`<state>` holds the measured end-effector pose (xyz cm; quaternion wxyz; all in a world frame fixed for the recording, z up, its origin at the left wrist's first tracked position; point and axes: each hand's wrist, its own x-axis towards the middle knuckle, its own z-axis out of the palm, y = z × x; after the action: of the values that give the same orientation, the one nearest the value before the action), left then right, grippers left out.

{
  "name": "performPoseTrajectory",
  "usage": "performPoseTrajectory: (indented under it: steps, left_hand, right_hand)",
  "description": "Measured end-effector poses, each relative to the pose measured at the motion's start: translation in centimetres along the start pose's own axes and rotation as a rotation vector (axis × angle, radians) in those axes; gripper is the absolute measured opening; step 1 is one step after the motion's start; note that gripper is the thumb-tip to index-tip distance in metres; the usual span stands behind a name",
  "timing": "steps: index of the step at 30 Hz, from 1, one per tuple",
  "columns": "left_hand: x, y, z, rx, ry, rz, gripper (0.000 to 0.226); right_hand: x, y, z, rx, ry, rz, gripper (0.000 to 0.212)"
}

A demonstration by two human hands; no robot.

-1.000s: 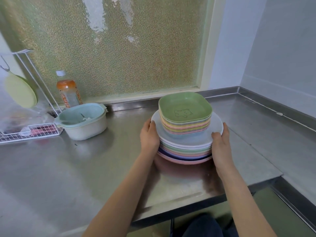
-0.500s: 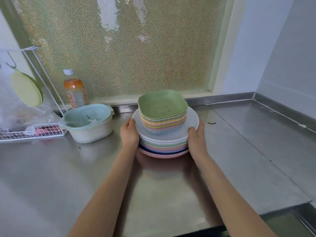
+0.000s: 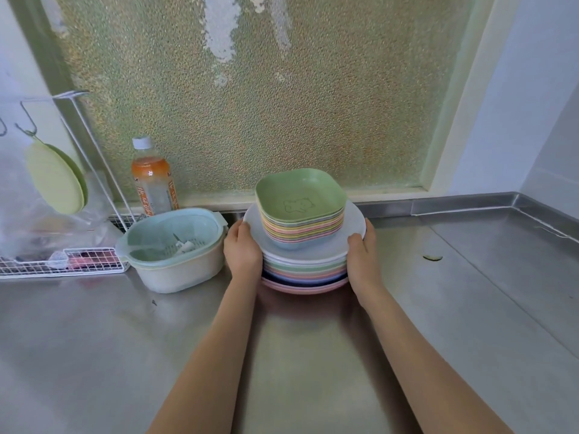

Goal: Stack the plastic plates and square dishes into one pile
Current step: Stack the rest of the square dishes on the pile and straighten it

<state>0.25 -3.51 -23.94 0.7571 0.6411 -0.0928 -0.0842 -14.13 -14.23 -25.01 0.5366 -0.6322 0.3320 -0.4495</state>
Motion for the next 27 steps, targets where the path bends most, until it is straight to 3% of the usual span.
performPoseTrajectory:
  steps: [18, 27]
  left_hand:
    - [0.1, -0.5, -1.6, -0.045, 0.099, 0.049, 0.034]
    - [-0.5, -1.0, -1.8, 0.082, 0.106, 0.159, 0.042]
  right_hand:
    - [-0.6, -0.1, 1.4, -0.007, -0.055, 0.033, 0.054]
    - [-0.4, -0.1, 1.6, 0.011, -0.009, 0.060, 0.051]
